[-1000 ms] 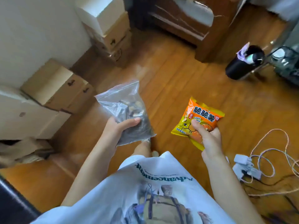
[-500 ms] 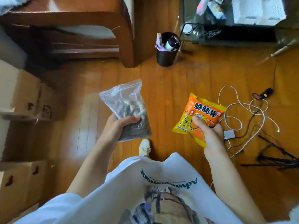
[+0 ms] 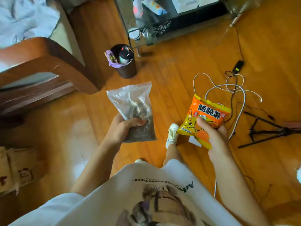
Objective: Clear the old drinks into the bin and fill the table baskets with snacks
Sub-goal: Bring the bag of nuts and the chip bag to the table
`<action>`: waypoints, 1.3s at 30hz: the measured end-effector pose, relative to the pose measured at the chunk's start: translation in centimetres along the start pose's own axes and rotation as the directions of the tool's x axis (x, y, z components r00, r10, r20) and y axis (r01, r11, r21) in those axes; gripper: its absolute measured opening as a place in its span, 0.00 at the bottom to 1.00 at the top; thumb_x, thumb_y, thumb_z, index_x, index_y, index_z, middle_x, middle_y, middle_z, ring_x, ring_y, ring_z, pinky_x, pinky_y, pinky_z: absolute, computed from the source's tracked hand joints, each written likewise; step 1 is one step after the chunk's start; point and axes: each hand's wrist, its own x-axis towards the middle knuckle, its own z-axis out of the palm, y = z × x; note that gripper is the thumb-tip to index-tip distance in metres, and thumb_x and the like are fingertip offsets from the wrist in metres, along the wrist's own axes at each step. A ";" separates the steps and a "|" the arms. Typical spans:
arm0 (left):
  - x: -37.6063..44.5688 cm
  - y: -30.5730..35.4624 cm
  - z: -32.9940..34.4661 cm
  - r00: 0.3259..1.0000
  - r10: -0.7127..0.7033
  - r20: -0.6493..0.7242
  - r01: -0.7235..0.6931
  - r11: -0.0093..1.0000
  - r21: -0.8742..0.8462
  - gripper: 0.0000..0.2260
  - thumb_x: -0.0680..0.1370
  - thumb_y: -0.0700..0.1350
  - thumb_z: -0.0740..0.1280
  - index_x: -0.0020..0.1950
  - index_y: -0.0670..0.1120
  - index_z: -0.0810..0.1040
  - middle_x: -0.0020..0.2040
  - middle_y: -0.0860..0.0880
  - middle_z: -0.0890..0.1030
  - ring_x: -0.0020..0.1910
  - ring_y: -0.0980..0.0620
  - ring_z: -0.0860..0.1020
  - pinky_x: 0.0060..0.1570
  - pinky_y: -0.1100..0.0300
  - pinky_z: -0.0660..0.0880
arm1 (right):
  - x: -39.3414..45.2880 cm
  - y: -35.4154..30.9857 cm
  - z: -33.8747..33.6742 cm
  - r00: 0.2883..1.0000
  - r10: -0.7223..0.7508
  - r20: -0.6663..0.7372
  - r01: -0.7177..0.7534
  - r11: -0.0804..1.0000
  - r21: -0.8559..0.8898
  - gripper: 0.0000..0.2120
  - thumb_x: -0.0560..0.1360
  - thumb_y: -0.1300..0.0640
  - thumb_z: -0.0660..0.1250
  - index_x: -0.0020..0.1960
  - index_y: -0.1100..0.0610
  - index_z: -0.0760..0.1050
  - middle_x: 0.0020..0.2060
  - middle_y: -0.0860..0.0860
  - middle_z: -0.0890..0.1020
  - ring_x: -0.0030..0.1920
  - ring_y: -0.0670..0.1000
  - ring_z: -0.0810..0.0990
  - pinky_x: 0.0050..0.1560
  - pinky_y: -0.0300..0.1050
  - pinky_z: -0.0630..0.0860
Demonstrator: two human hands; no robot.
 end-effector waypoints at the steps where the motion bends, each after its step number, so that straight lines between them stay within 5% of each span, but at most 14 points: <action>1: 1.2 1.0 1.3 1.000 0.001 0.002 -0.001 1.000 0.007 0.09 0.62 0.39 0.72 0.38 0.52 0.83 0.36 0.53 0.85 0.34 0.57 0.83 0.30 0.68 0.76 | 1.6 -1.0 -0.4 1.000 0.001 -0.005 -0.001 1.000 0.000 0.21 0.61 0.50 0.77 0.52 0.44 0.75 0.51 0.44 0.82 0.50 0.47 0.81 0.45 0.44 0.79; 3: 3.7 3.2 4.3 1.000 0.005 -0.008 -0.005 1.000 0.020 0.10 0.64 0.37 0.72 0.39 0.51 0.81 0.35 0.55 0.85 0.33 0.58 0.83 0.29 0.68 0.76 | 4.8 -3.6 -1.3 1.000 -0.010 -0.003 0.010 1.000 -0.003 0.18 0.63 0.52 0.77 0.50 0.44 0.75 0.49 0.42 0.83 0.50 0.45 0.81 0.47 0.45 0.78; 7: 7.6 8.0 10.3 1.000 0.030 0.000 -0.030 0.998 0.046 0.11 0.68 0.34 0.70 0.43 0.49 0.80 0.34 0.56 0.85 0.32 0.59 0.82 0.29 0.68 0.75 | 10.2 -9.3 -3.1 0.997 -0.062 0.054 0.062 0.998 0.001 0.15 0.64 0.55 0.76 0.47 0.44 0.76 0.38 0.34 0.84 0.40 0.35 0.82 0.32 0.30 0.77; 14: 13.0 13.4 15.5 0.999 0.047 0.016 -0.048 0.997 0.060 0.12 0.62 0.40 0.71 0.44 0.49 0.81 0.37 0.54 0.85 0.36 0.56 0.83 0.34 0.64 0.79 | 17.7 -15.7 -4.3 0.995 -0.077 0.070 0.078 0.997 -0.015 0.12 0.66 0.57 0.75 0.45 0.46 0.76 0.34 0.31 0.82 0.36 0.31 0.80 0.29 0.24 0.72; 23: 22.3 18.5 18.9 1.000 0.002 0.010 -0.003 0.999 0.049 0.14 0.61 0.41 0.71 0.45 0.51 0.80 0.39 0.54 0.85 0.38 0.55 0.83 0.43 0.57 0.79 | 26.8 -21.6 -2.6 0.994 -0.080 0.070 0.080 0.997 0.003 0.11 0.67 0.60 0.74 0.44 0.48 0.76 0.32 0.34 0.83 0.34 0.34 0.81 0.29 0.27 0.73; 30: 32.6 26.5 21.7 1.000 0.010 0.029 -0.010 1.000 -0.015 0.15 0.60 0.42 0.72 0.46 0.51 0.81 0.37 0.53 0.85 0.35 0.56 0.83 0.30 0.62 0.78 | 35.4 -30.3 1.4 0.990 -0.123 0.073 0.123 0.992 0.009 0.15 0.65 0.57 0.75 0.49 0.49 0.77 0.38 0.38 0.85 0.40 0.40 0.84 0.33 0.32 0.78; 39: 42.3 33.4 22.5 1.000 -0.010 0.022 0.010 1.000 0.009 0.19 0.59 0.45 0.73 0.49 0.50 0.81 0.41 0.53 0.86 0.40 0.53 0.84 0.40 0.57 0.78 | 43.7 -37.4 5.7 0.990 -0.120 0.080 0.122 0.992 -0.026 0.15 0.61 0.50 0.76 0.46 0.42 0.77 0.42 0.38 0.85 0.44 0.41 0.84 0.36 0.34 0.79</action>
